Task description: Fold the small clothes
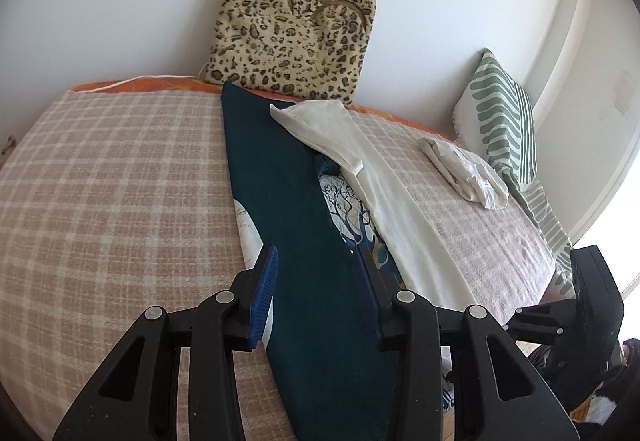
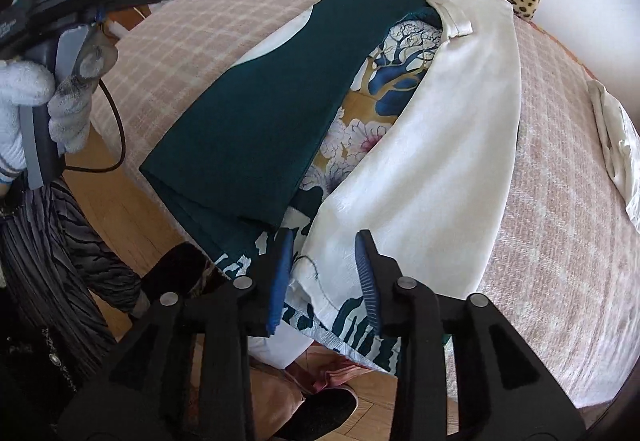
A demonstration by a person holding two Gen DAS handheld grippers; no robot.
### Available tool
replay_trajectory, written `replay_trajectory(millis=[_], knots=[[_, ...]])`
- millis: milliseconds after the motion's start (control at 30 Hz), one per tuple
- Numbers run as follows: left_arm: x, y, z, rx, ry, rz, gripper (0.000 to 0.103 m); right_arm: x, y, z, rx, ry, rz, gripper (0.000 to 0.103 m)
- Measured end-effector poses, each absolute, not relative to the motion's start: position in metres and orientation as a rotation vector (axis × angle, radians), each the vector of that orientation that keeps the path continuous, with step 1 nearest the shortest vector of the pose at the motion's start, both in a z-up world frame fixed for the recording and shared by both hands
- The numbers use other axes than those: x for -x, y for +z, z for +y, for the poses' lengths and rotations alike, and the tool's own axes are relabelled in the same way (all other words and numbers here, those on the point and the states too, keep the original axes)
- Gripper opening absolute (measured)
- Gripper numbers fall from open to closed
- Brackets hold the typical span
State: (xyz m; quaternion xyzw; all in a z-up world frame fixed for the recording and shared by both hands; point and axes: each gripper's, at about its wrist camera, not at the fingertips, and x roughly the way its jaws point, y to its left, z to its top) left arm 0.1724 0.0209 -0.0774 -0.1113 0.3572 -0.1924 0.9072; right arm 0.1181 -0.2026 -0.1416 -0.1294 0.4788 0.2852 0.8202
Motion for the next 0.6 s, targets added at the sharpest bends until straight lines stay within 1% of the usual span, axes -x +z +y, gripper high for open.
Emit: replay_trajectory(millis=[133,233,433,533,600], knots=[[-0.182,-0.075,0.022,0.231,-0.387,0.722,0.037,-0.170,-0.099,-0.227,-0.001,0.649,0.958,0.049],[-0.192,-0.078,0.027,0.276,-0.390,0.736,0.037,-0.225,-0.087,-0.234,-0.101,0.551,0.902,0.049],[-0.205,-0.086,0.036,0.318,-0.366,0.760,0.037,-0.349,-0.128,-0.241,-0.368,0.439,0.987,0.049],[-0.206,-0.088,0.039,0.319,-0.357,0.765,0.037,-0.385,-0.156,-0.249,-0.530,0.395,1.050,0.049],[-0.207,-0.089,0.041,0.320,-0.356,0.771,0.037,-0.395,-0.166,-0.254,-0.602,0.384,1.039,0.049]])
